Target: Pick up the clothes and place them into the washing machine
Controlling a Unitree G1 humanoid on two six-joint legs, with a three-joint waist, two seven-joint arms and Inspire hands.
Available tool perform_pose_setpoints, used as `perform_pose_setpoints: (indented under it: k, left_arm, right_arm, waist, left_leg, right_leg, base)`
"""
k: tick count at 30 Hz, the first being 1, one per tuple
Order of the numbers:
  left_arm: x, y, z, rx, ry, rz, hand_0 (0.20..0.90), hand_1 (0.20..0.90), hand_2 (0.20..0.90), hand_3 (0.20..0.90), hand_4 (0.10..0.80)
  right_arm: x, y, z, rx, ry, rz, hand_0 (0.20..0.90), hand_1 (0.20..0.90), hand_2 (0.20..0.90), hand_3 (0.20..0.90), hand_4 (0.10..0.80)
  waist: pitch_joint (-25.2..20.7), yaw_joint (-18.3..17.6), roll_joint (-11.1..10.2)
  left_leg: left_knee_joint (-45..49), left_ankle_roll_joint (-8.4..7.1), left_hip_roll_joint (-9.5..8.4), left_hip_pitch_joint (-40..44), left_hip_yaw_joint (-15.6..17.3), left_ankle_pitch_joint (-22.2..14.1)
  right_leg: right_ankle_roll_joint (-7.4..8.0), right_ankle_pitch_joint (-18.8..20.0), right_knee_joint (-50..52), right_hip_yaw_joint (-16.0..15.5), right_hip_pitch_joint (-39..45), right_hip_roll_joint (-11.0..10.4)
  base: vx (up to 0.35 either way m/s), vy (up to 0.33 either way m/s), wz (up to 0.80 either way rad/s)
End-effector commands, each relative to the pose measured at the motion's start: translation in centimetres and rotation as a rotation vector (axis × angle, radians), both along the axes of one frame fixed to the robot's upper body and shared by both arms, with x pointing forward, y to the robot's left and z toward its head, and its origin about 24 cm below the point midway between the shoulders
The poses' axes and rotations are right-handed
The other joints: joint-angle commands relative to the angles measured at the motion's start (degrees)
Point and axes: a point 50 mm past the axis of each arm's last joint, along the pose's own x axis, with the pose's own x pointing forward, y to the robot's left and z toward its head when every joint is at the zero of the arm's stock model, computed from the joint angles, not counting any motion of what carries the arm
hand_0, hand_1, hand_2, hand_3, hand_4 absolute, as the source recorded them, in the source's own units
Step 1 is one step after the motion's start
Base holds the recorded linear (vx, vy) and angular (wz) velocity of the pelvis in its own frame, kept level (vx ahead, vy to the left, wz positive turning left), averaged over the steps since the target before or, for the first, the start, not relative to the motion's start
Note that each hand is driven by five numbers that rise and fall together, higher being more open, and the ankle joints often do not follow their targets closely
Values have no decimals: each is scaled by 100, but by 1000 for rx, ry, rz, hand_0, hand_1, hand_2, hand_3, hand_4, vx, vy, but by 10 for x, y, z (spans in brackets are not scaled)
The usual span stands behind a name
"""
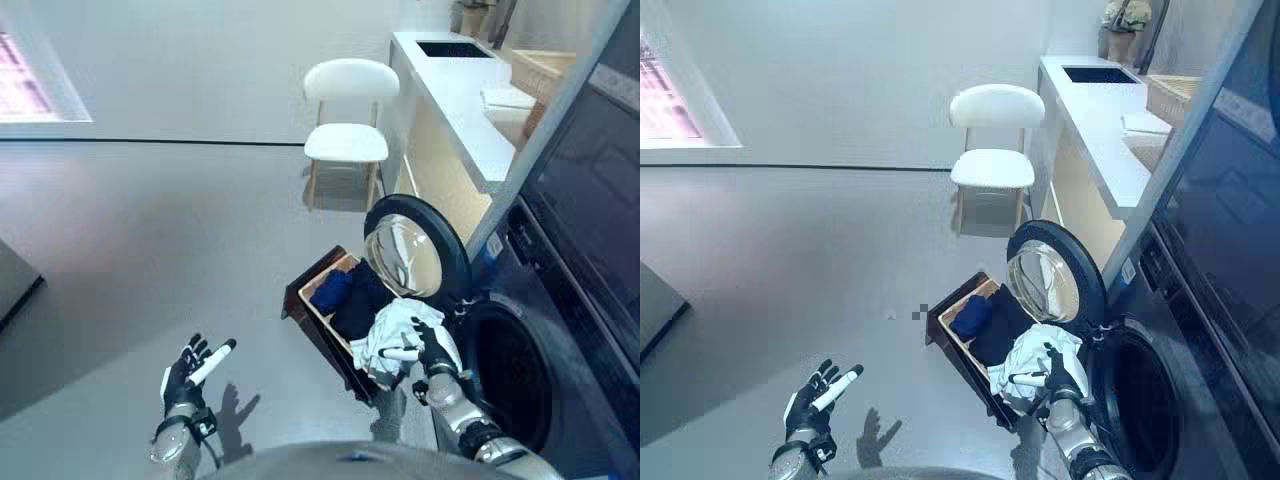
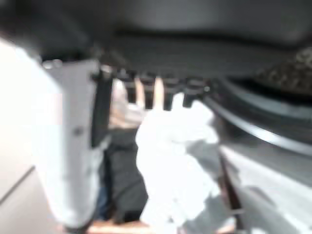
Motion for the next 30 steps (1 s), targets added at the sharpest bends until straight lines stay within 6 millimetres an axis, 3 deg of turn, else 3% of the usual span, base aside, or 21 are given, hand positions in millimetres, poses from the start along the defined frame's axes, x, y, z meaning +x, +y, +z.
perform_pose_setpoints:
  k: [1, 25, 30]
  left_arm:
    - [42, 10, 29, 87, -201, -39, 900, 900, 900, 900, 800]
    - [48, 10, 31, 61, -224, -10, 900, 900, 900, 900, 800]
    - [49, 10, 31, 69, -215, -13, 900, 900, 900, 900, 800]
  right_arm:
    - [46, 1, 33, 20, -229, 3, 900, 900, 900, 900, 800]
    - [54, -1, 41, 20, -260, -5, 900, 900, 900, 900, 800]
    - [58, 1, 44, 17, -273, 13, 900, 900, 900, 900, 800]
  waist:
    - [-85, 128, -146]
    - [41, 146, -114]
    - [81, 155, -97]
  left_leg:
    - [32, 25, -51, 187, 79, -434]
    - [372, -10, -1, 1, -78, -537]
    - [419, -74, 84, -73, -87, -487]
  right_leg:
    - [-131, 192, 3, -376, -102, -71]
    - [-215, 82, 124, -356, -148, -25]
    - [-249, 20, 214, -359, -225, 27]
  base:
    - [0, 0, 0]
    - [8, -12, 1]
    - [11, -45, 6]
